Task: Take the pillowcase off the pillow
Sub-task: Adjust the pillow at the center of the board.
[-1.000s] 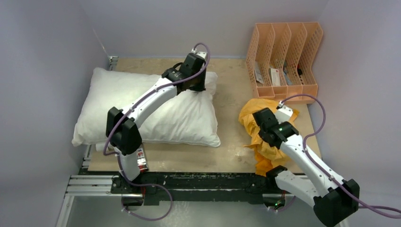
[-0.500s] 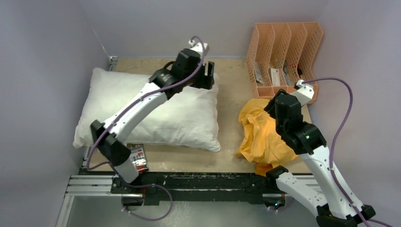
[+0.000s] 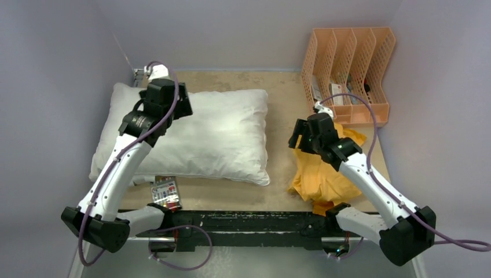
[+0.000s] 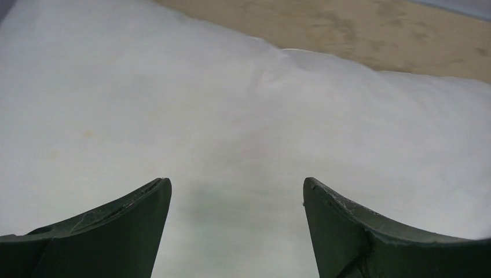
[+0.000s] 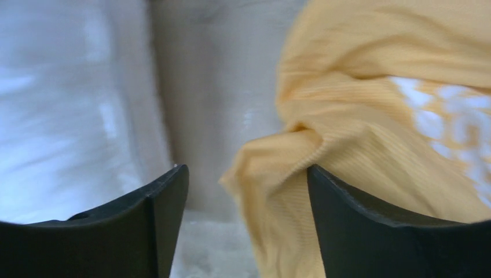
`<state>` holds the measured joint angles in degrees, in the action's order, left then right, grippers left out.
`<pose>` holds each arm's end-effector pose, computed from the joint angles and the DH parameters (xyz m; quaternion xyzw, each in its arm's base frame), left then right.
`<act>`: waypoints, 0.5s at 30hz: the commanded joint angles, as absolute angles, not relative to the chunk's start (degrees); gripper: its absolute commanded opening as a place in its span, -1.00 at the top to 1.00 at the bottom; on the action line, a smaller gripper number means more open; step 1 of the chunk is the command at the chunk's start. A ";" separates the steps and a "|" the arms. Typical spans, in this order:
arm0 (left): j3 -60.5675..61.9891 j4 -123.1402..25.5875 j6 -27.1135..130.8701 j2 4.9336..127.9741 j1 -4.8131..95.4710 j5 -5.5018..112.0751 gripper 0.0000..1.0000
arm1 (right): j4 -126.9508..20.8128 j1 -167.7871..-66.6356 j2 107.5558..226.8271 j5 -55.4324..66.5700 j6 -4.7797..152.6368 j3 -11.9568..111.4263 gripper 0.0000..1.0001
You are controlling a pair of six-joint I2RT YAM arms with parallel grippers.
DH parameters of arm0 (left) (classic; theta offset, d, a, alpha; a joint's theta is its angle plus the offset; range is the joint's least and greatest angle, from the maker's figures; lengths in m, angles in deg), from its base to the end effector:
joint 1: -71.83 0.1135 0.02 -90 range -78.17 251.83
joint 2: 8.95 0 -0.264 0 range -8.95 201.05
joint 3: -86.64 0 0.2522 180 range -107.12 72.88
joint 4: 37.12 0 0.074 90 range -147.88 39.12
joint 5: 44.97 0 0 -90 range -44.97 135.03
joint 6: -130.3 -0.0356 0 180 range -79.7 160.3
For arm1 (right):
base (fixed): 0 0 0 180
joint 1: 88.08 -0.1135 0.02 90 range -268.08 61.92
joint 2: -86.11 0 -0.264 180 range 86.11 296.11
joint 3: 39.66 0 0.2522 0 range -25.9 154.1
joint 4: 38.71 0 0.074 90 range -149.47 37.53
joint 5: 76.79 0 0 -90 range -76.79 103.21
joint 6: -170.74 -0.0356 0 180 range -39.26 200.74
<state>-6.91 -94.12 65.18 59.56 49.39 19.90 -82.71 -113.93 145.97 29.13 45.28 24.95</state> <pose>0.2294 -0.0784 0.4097 -0.1237 0.8511 -0.0158 0.5100 0.2046 0.0883 0.2942 0.1341 0.8867 0.1088 0.4289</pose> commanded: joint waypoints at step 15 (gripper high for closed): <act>11.26 -88.14 63.99 59.31 78.24 51.68 -0.77 | -62.36 -120.92 176.61 -2.92 43.73 38.28 -0.14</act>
<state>6.88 -92.40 63.72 56.85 78.16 35.40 -61.69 -121.51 175.58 -2.25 44.93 38.13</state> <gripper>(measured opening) 0.889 0.736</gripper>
